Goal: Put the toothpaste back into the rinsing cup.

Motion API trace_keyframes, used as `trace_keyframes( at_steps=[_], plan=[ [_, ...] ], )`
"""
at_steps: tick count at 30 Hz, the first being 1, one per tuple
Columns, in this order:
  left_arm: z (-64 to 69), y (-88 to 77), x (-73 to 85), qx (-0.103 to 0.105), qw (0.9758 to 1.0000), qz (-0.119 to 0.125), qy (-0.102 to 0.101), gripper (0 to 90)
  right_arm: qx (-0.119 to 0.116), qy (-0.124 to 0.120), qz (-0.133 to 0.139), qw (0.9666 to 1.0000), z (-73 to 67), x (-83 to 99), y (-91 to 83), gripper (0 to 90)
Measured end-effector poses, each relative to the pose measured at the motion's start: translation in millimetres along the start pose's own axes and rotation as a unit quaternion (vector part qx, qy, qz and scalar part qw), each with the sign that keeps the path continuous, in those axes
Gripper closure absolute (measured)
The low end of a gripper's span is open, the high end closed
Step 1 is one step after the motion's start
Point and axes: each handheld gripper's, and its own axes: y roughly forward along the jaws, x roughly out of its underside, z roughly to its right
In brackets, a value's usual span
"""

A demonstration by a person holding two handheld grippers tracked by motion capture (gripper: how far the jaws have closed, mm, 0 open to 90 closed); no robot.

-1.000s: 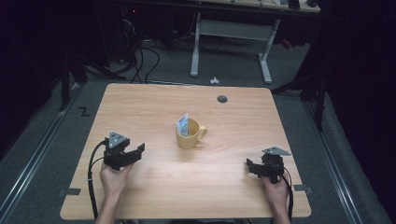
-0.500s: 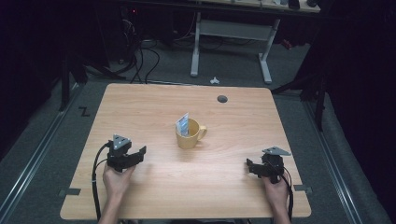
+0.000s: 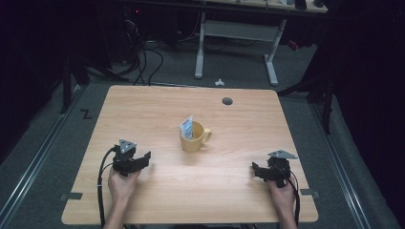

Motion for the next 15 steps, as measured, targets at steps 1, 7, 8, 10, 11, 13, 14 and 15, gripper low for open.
trace_keyframes(
  at_steps=[1, 7, 8, 10, 11, 13, 14, 15],
  plan=[
    [0.0, 0.0, 0.0, 0.000, 1.0000, 0.000, 0.000, 36.1, 0.000, 0.000, 0.000, 1.0000, 0.0, 0.0, 0.0, 14.8],
    [2.5, 7.1, 2.5, -0.009, 0.9998, -0.013, 0.008, 35.6, 0.000, 0.000, 0.000, 1.0000, 0.0, 0.0, 0.0, 14.8],
    [3.2, 8.3, 2.8, -0.010, 0.9998, -0.015, 0.011, 35.7, 0.000, 0.000, 0.000, 1.0000, 0.0, 0.0, 0.0, 14.8],
    [4.7, 10.6, 3.4, -0.013, 0.9996, -0.020, 0.016, 35.6, 0.000, 0.000, 0.000, 1.0000, 0.0, 0.0, 0.0, 14.8],
    [5.3, 11.6, 3.6, -0.014, 0.9995, -0.021, 0.018, 35.6, 0.000, 0.000, 0.000, 1.0000, 0.0, 0.0, 0.0, 14.8],
    [6.5, 14.1, 4.1, -0.018, 0.9992, -0.025, 0.023, 35.5, 0.000, 0.000, 0.000, 1.0000, 0.0, 0.0, 0.0, 14.8],
    [7.0, 15.1, 4.2, -0.019, 0.9992, -0.027, 0.025, 35.5, 0.000, 0.000, 0.000, 1.0000, 0.0, 0.0, 0.0, 14.8],
    [7.4, 16.1, 4.5, -0.020, 0.9991, -0.027, 0.026, 35.5, 0.000, 0.000, 0.000, 1.0000, 0.0, 0.0, 0.0, 14.8]
  ],
)
